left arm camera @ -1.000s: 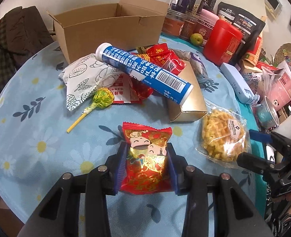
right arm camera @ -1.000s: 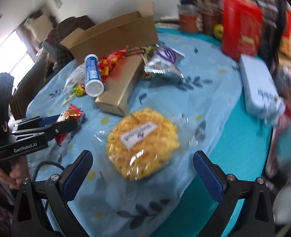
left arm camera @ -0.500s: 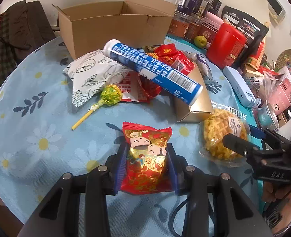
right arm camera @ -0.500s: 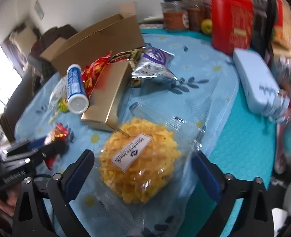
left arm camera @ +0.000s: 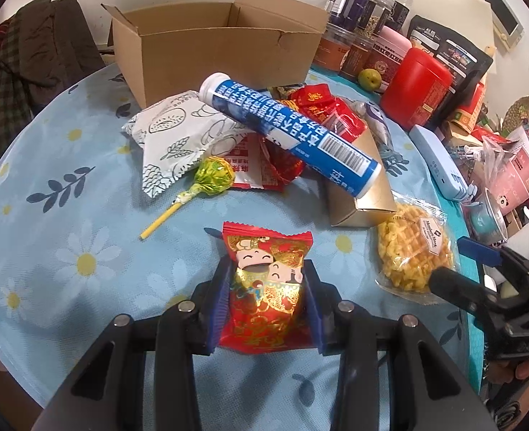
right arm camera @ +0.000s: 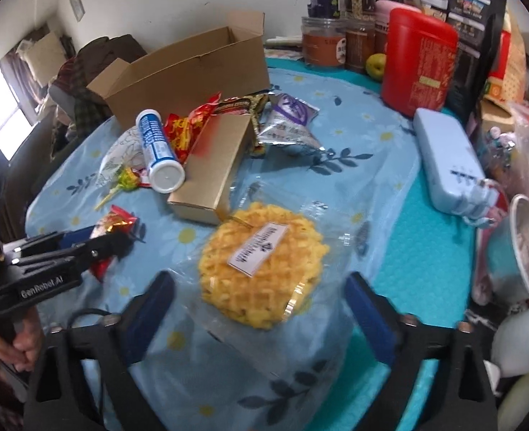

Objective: Organize snacks
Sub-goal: 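Lift the red packet with the left gripper while the right gripper grasps the waffle cracker bag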

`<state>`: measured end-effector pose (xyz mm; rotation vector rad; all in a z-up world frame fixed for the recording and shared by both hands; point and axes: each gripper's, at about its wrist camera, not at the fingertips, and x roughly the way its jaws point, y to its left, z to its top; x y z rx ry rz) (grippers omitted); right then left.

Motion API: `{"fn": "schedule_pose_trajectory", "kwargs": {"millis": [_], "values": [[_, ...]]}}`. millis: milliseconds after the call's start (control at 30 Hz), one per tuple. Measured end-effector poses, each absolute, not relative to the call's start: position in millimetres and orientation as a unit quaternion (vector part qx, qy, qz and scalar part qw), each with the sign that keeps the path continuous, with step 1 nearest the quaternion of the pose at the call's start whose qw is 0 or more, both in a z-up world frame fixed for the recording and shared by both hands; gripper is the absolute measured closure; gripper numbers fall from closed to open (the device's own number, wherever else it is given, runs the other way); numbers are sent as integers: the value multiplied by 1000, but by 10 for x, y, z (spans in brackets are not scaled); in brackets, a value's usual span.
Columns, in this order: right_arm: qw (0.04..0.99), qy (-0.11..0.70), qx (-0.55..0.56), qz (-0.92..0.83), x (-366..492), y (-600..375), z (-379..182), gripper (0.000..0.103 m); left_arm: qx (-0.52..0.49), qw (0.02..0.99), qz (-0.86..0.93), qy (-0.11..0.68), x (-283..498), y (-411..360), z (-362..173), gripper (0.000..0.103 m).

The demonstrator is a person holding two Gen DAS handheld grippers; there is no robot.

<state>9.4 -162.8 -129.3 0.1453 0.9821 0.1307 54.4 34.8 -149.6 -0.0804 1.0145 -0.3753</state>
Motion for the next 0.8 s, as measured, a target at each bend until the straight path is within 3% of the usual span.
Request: {"fn": "schedule_pose_trajectory", "kwargs": {"millis": [200,433,500,567,800], "values": [[858,494,134,30,360,-1588,-1395,0,-46,857,-171,484,575,438,-1511,65],[862,503,57,-27,452,-1377,-1584,0,-46,859,-160,484,591,494,-1507,65],[868,493,55,-29,398,-1385,-1581,6,-48,859,-158,484,587,505,-1512,65],[872,487,43,-31,335,-1399,-1548,20,-49,860,-157,483,581,513,-1513,65],[877,476,64,-2,51,-1533,-1454,29,-46,862,-162,477,515,486,-1449,65]]}}
